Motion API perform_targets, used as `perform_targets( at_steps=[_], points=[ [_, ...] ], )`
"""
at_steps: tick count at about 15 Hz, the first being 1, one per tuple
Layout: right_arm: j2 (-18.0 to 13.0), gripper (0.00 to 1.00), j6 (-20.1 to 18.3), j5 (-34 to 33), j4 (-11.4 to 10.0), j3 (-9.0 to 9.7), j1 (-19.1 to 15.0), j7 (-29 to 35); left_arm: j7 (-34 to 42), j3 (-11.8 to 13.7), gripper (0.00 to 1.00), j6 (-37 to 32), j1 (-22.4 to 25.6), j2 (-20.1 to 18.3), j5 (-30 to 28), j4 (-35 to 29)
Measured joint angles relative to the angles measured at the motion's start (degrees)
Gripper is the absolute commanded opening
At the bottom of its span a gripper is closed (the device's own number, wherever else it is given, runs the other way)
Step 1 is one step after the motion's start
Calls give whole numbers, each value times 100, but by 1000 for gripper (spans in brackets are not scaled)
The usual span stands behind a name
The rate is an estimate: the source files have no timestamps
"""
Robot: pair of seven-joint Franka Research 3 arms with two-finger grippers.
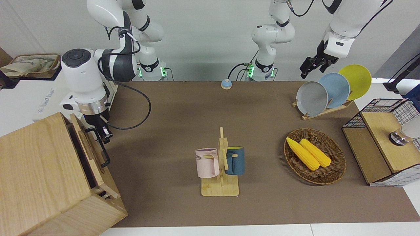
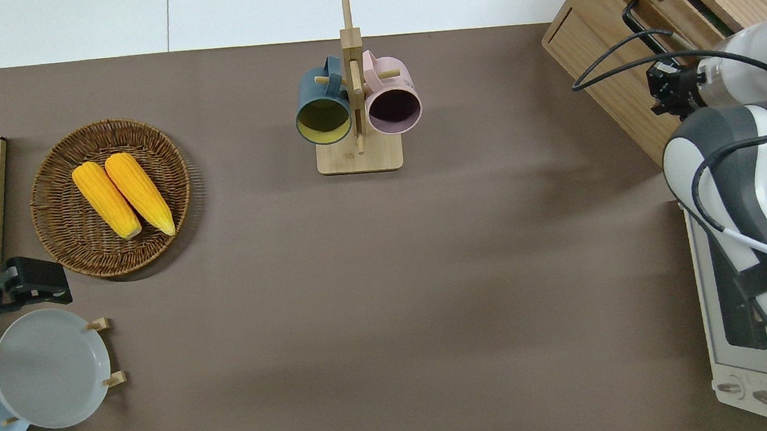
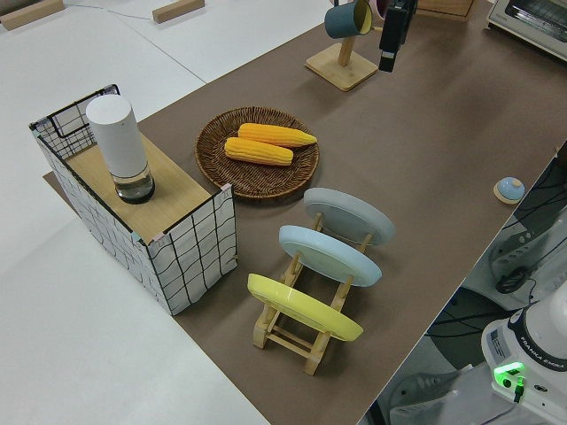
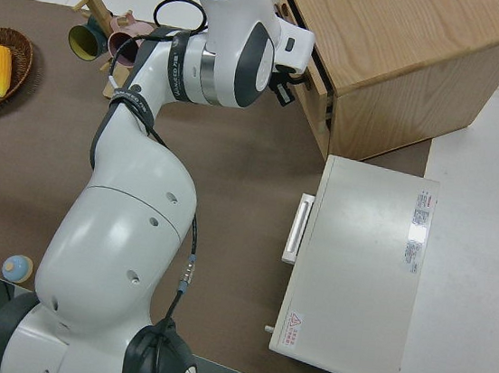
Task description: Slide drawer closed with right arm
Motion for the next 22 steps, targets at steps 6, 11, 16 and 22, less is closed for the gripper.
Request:
perform_targets(
  at_steps=[6, 11, 16, 22],
  points=[
    [81, 0, 9, -46, 120, 110, -228, -390, 0, 0, 993, 0, 0, 0, 0, 0],
    [81, 6, 9, -282, 135, 185, -199, -498, 0, 0, 993, 0, 0, 0, 0, 0],
    [-200, 281, -396, -309, 30, 227, 352, -772, 0, 0, 993, 0, 0, 0, 0, 0],
    [-889, 985, -1315, -132, -101, 250, 828, -2177, 0, 0, 993, 0, 0, 0, 0, 0]
  ],
)
